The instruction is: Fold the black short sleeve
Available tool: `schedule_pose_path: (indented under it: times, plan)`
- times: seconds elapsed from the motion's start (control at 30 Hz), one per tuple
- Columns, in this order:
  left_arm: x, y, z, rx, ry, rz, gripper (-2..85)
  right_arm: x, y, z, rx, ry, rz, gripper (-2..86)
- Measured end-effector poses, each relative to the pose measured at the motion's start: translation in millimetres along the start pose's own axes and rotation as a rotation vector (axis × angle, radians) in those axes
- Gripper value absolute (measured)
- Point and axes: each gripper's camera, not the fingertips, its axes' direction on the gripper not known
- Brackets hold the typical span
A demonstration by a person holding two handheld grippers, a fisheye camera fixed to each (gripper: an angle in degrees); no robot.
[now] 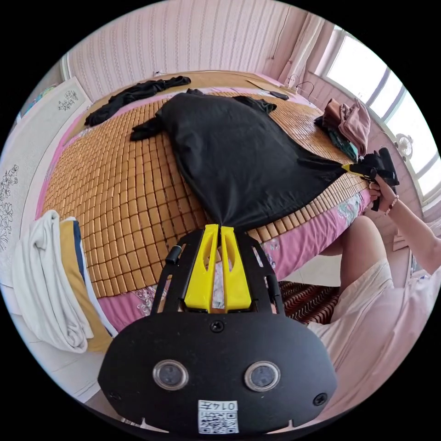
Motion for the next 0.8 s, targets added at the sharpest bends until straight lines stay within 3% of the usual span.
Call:
schedule_pose_path:
  times: [0.53,0.7,0.8]
  plan:
    - [35.5,-6.1,48.8,-0.167,0.067,0.1,-1.0,-6.6,36.5,37.1,-0.197,0.063,-0.01,0.6]
    - [48.7,-7.2,64.7,-0.246,0.134,0.135,-0.9,-20.3,32.5,55.6,-0.339,0.123,-0.05,0.6]
    - [45.3,-12.0,73.6,-0.244,0.16,0.074,-0.5,-25.2,30.3,61.2,-0.346,0.135,-0.065,0.7]
